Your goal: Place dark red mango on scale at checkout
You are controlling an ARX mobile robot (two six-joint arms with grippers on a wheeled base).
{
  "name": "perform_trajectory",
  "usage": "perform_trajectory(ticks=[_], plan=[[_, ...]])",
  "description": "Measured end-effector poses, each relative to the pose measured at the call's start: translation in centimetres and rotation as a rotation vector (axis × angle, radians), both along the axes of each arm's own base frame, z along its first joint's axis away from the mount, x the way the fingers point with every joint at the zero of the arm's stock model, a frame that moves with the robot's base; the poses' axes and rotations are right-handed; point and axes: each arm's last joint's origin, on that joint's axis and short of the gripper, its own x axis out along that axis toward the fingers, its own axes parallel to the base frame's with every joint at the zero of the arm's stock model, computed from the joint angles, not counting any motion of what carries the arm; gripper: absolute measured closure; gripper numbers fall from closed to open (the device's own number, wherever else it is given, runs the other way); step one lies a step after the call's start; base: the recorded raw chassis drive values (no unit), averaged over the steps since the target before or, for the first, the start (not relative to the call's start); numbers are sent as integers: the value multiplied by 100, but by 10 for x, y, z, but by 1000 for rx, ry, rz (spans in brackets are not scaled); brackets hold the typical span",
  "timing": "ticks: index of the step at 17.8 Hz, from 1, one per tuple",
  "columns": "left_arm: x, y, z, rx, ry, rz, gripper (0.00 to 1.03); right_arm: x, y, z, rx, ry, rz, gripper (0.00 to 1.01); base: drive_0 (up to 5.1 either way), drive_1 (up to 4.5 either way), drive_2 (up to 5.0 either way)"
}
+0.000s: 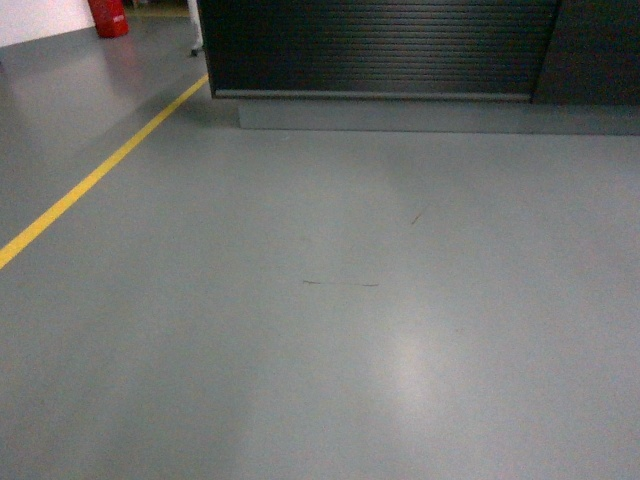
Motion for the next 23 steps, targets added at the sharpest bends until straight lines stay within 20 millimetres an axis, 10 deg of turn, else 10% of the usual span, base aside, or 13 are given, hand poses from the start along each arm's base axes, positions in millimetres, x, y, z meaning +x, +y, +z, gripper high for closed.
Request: perform_trajectory(ticks=[23], plan=[[0, 0, 0, 0, 0, 0, 5, 0, 0, 0, 0, 0, 0, 3, 1, 113, -112]])
